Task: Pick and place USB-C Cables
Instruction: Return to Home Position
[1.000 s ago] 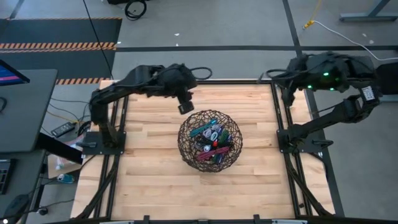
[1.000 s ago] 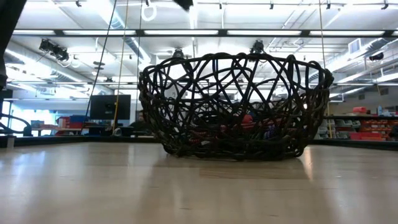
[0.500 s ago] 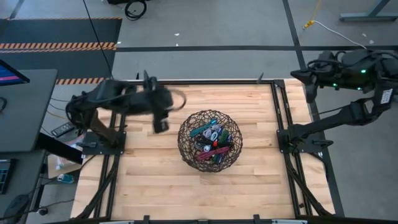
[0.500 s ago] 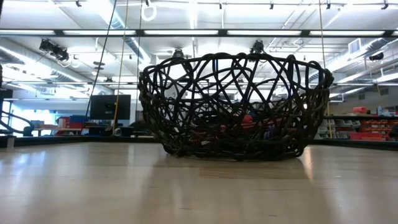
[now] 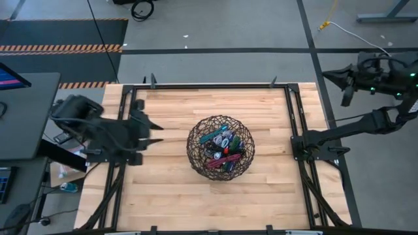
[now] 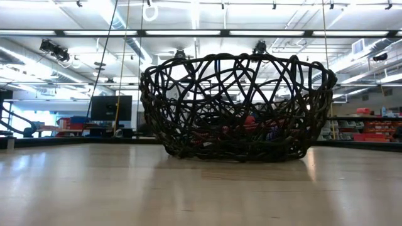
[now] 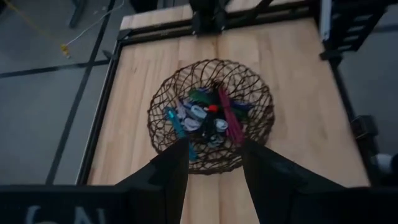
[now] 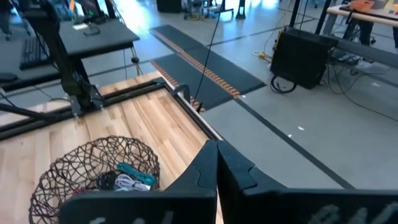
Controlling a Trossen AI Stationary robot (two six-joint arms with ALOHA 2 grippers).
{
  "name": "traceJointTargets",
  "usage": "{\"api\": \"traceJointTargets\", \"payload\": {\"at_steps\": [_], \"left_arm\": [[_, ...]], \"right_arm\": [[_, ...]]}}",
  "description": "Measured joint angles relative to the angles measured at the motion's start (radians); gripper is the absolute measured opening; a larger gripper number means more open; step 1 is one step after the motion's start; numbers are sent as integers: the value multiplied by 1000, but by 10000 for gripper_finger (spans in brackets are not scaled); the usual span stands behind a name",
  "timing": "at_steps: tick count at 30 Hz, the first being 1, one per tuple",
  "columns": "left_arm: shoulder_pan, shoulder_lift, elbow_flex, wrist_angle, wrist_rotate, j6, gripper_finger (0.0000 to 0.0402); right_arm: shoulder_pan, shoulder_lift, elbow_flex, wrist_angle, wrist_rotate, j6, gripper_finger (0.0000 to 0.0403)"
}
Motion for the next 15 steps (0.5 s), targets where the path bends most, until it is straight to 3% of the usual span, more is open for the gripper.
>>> {"api": "traceJointTargets", "payload": {"at_steps": [9,15], "left_arm": [[-30,-79,0,0,-9,62,156],[1,-109,0,0,-9,75,156]], "right_arm": [[0,-39,0,3,1,65,1],[0,-39,0,34,-7,21,20]]}}
